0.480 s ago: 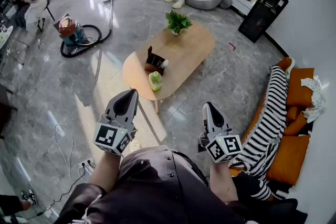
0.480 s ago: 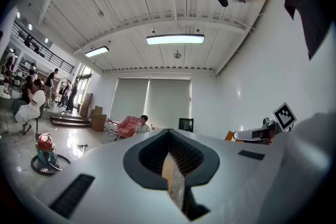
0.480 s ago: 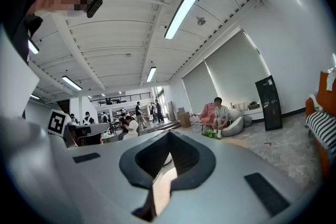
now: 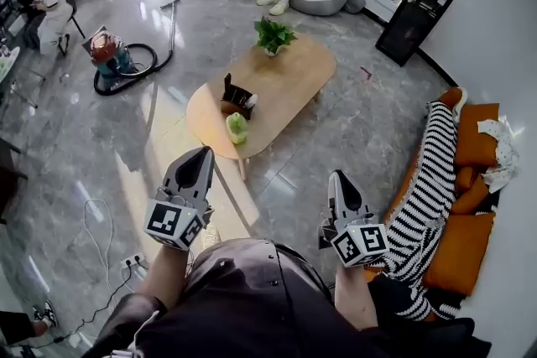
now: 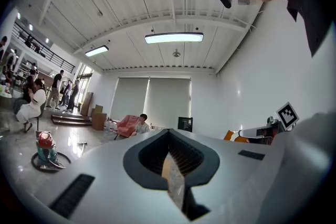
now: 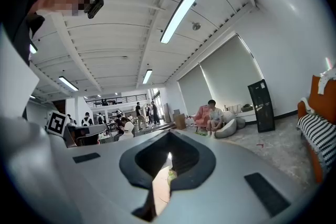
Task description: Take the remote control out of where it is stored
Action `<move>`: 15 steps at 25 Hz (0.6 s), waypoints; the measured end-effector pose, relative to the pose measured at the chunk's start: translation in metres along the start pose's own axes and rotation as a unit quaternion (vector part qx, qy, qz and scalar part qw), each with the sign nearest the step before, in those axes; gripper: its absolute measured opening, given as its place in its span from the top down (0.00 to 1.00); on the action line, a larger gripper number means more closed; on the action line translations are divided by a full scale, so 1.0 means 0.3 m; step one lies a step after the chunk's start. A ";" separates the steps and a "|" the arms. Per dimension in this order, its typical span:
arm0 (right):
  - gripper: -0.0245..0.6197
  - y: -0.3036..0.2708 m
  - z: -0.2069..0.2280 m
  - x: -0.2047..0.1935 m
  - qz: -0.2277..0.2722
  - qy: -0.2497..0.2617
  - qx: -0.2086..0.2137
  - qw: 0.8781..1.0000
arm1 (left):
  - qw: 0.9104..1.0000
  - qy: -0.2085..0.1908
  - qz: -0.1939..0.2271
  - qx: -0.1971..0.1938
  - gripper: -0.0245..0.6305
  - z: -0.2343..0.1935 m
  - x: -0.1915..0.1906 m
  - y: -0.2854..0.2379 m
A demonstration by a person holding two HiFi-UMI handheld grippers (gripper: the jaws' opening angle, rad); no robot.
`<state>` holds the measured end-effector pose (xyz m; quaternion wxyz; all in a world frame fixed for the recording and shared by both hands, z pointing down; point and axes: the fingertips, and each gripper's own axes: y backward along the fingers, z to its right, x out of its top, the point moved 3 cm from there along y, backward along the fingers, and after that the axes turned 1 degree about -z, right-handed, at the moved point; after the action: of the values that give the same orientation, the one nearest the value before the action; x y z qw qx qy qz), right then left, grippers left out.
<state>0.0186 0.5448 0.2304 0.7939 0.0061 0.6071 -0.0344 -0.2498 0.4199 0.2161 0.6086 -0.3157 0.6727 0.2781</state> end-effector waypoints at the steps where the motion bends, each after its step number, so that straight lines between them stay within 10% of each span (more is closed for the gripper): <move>1: 0.95 0.019 0.023 0.000 -0.002 -0.001 -0.004 1.000 | 1.000 -0.001 0.000 0.000 0.95 0.019 -0.005 -0.006; 15: 0.95 0.107 0.153 -0.044 -0.037 0.000 0.040 0.998 | 0.999 0.000 -0.052 0.014 0.95 0.237 -0.112 -0.045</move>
<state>0.0615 0.5749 0.2543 0.7913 0.0155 0.6048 -0.0885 -0.1918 0.4680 0.2422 0.6268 -0.3416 0.6592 0.2364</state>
